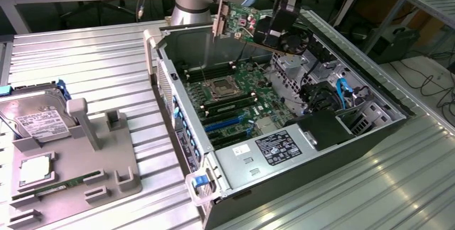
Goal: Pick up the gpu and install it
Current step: 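Insert the gpu into the slot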
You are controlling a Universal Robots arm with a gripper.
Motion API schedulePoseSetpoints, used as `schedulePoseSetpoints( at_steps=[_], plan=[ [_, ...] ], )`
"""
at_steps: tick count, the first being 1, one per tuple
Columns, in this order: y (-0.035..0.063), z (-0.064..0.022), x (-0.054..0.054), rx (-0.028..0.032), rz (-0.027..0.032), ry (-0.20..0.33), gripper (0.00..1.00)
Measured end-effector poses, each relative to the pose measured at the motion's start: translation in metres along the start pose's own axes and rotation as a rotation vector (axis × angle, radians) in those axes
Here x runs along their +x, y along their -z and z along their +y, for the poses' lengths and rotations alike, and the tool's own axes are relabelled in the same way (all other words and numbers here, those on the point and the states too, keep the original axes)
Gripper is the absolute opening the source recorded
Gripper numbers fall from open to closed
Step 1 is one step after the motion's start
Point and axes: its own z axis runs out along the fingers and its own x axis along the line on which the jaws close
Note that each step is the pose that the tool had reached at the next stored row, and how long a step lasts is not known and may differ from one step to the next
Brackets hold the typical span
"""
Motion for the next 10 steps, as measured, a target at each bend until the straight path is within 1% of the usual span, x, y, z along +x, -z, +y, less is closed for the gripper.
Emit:
schedulePoseSetpoints(
  at_steps=[10],
  plan=[
    [0.0000,0.0000,0.0000,-0.0014,0.0043,0.102,0.28]
  ],
)
